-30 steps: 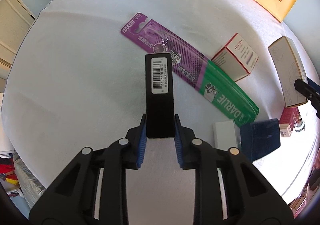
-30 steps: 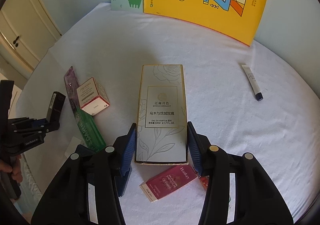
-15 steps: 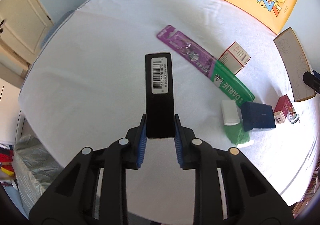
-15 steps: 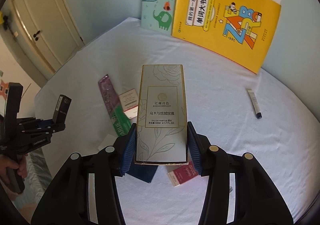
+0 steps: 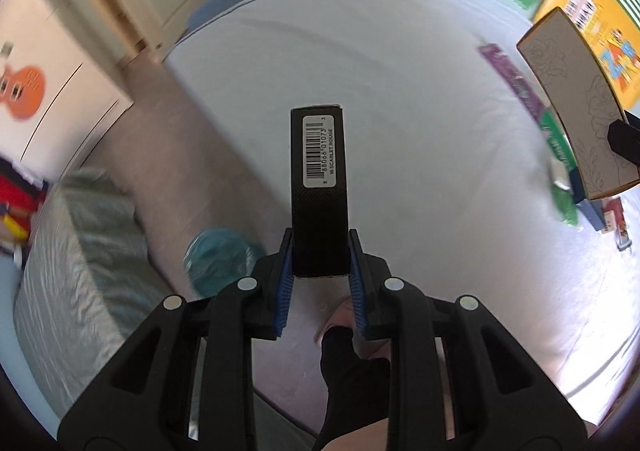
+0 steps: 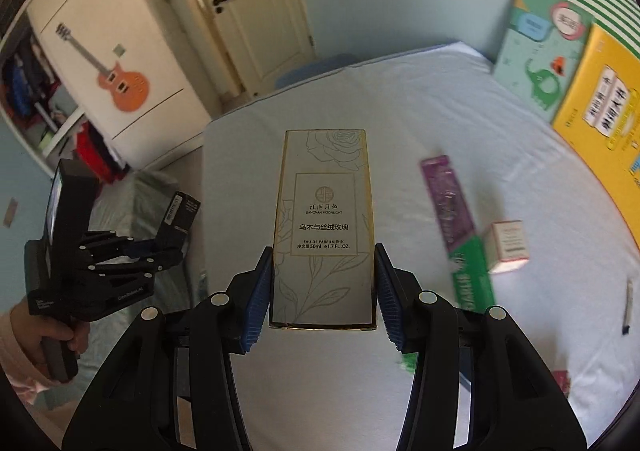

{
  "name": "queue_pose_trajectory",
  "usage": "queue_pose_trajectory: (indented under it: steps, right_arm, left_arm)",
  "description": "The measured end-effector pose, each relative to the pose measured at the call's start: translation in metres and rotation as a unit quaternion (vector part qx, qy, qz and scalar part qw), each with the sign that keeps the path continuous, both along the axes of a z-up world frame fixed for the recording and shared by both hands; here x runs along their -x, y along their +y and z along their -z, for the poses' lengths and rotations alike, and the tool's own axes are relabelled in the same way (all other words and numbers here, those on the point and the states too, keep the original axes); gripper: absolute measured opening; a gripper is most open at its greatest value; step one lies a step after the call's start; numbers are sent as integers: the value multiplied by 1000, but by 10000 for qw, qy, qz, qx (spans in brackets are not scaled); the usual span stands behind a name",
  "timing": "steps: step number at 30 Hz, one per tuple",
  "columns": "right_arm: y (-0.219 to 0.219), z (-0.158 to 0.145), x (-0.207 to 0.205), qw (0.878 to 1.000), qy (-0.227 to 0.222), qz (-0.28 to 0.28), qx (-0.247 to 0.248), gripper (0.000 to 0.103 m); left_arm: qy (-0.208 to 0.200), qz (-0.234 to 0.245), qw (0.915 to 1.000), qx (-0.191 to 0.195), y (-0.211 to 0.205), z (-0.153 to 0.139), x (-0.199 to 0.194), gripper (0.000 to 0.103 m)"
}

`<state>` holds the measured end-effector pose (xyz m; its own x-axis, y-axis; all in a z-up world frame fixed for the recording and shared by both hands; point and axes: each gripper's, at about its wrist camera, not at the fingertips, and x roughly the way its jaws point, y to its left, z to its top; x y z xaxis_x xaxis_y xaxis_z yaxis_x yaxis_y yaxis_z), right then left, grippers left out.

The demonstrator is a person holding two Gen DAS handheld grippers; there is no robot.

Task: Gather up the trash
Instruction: 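Carry both boxes to the teal wastebasket and open both tools over it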

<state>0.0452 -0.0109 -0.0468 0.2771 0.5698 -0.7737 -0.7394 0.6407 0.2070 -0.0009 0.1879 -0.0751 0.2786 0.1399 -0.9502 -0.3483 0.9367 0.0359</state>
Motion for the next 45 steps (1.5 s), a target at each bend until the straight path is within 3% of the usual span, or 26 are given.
queue_pose_trajectory:
  steps: [5,15,26,33,37,38,39,41,45]
  right_arm:
    - [72,2,26,9948,22,-1015,79,49]
    - [203,5,70,9660,133,-2570,236,49]
    - [297,27,106,9341,556,-3476,591,49]
    - [326,38,126,9155,728,-3872,812,49]
    - [343,45,125,9091,822,-3991,866,52]
    - [347,45,123,9081,903,-4006,827,58]
    - [347,42,119,9095,883,-3998,722,71]
    - [353,37,110,9134,769,-3951,613,73]
    - [361,31,88,9187,869,-3821,484,73]
  left_arm:
    - [52,-720,9974,4,43,7,46,23]
    - [243,-1856,9823,94,132,21,115,23]
    - [475,-2440,9680,341,199,41,159,23]
    - [469,-2708,9602,492,229,52,169,23]
    - [480,-2685,9606,533,243,60,169,24]
    - [512,-2659,9615,473,246,62,167,45]
    - [601,-2705,9602,344,250,64,166,83]
    - [647,-2769,9586,118,256,67,167,85]
    - [802,-2870,9545,80,261,72,171,85]
